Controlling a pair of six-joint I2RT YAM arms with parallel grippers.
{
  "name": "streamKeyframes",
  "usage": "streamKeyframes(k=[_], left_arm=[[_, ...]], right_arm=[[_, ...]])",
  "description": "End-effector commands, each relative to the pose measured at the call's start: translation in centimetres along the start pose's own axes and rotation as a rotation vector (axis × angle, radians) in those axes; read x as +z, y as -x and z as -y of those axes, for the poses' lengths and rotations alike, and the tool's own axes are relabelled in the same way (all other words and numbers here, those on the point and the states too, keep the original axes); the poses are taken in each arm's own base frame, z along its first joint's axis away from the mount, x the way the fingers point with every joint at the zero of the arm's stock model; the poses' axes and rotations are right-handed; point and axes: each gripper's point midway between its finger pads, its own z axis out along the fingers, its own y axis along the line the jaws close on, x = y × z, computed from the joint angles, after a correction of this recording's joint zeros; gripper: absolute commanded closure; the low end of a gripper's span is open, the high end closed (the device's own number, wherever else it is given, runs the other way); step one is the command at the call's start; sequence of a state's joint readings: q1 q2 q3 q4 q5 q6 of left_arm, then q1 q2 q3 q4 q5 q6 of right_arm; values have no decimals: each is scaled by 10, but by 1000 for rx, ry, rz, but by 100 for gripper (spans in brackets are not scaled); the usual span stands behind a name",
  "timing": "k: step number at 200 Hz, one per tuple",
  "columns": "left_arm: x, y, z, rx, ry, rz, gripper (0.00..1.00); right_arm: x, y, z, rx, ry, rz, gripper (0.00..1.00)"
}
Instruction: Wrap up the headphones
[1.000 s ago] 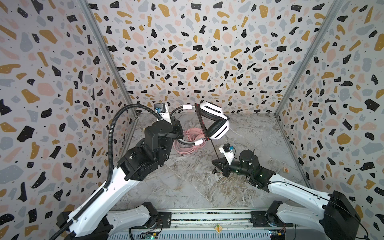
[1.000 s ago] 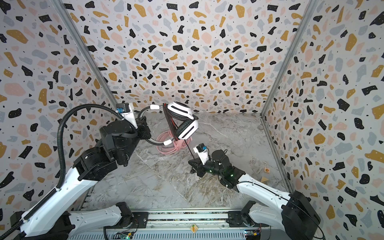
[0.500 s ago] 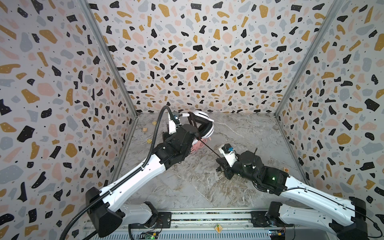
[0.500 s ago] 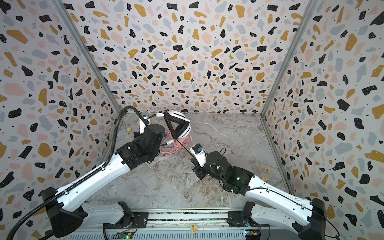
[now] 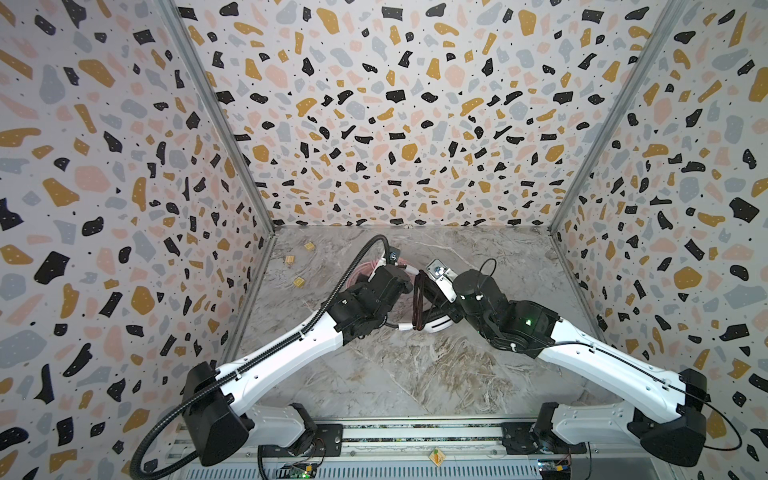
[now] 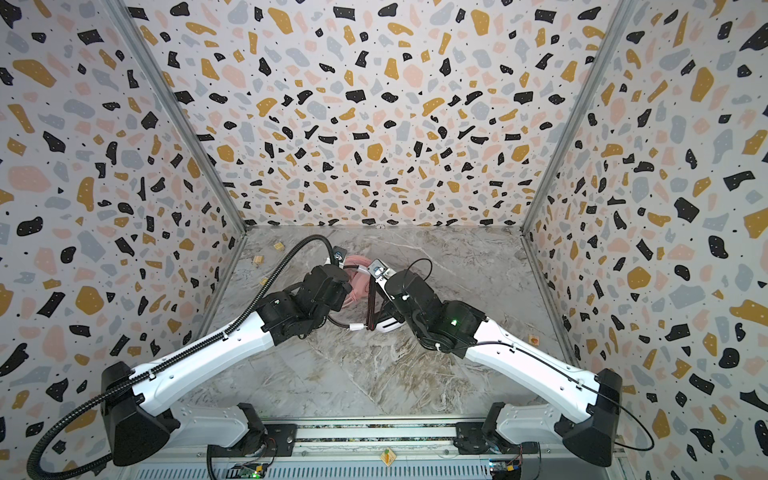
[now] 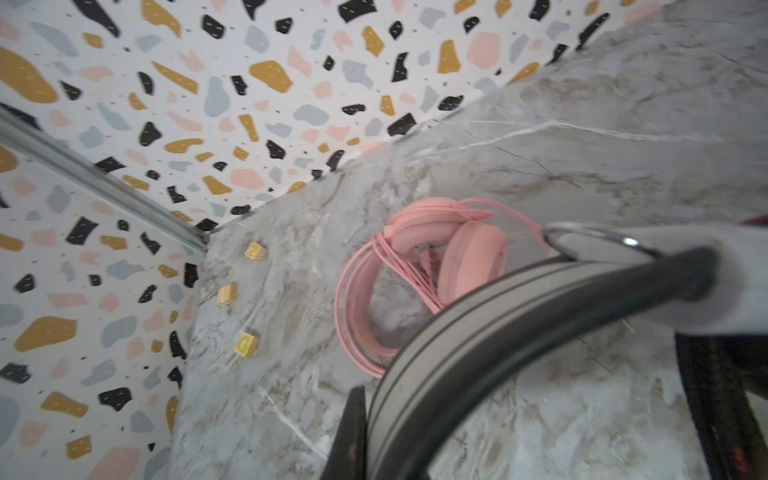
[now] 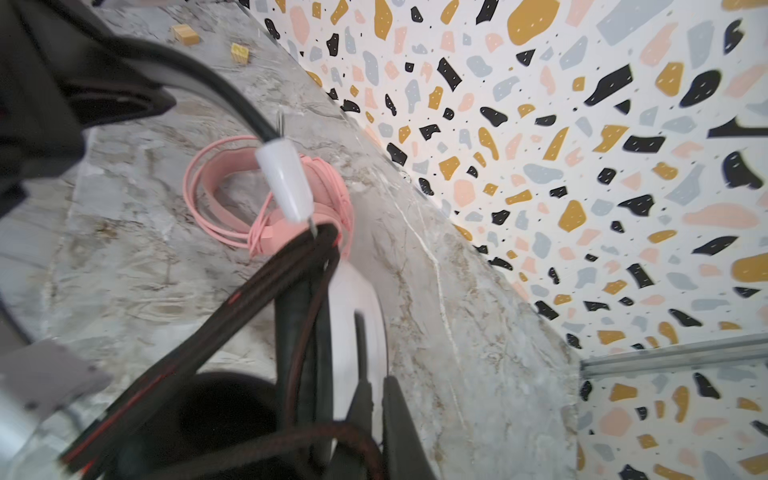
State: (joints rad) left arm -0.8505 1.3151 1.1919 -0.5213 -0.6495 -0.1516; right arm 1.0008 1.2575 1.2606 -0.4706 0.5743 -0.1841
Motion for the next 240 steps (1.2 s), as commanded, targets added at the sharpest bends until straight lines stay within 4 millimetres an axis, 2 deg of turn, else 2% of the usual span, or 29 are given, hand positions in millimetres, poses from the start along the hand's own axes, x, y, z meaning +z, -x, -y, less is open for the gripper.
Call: streamKeyframes(k=[1, 29, 43, 62, 78, 107, 139, 166, 185, 203, 214, 240], left_arm=[[-16, 1, 29, 68, -180, -13, 100], [-29, -4, 42, 102, -273, -13, 100], [-35, -6, 49, 120, -319, -16, 100], [-45, -8, 56, 111, -392, -6, 100], [-56, -1, 55, 71, -432, 52, 100], [-81, 19, 48, -9, -491, 174, 100], [-101, 39, 40, -64, -527, 264, 100], [-104, 43, 37, -76, -523, 278, 100], [-102, 45, 34, -83, -504, 282, 100], [-97, 48, 31, -101, -473, 289, 100], [-93, 51, 29, -115, -444, 290, 100], [-89, 62, 24, -148, -415, 297, 100]], right_arm=[[-6, 13, 41, -84, -185, -12, 90], [1, 20, 45, -144, -229, -9, 90], [3, 26, 39, -167, -205, 28, 89], [3, 29, 36, -113, -136, 88, 89], [4, 25, 37, -45, -57, 108, 88], [8, 14, 22, 24, 83, 101, 87], [10, 10, 15, 121, 200, 121, 84], [3, 10, 12, 202, 312, 160, 77], [-4, 11, 11, 255, 377, 190, 63], [-5, 9, 16, 337, 370, 224, 58], [-2, 1, 15, 376, 372, 230, 53], [13, -29, 14, 464, 392, 183, 48]])
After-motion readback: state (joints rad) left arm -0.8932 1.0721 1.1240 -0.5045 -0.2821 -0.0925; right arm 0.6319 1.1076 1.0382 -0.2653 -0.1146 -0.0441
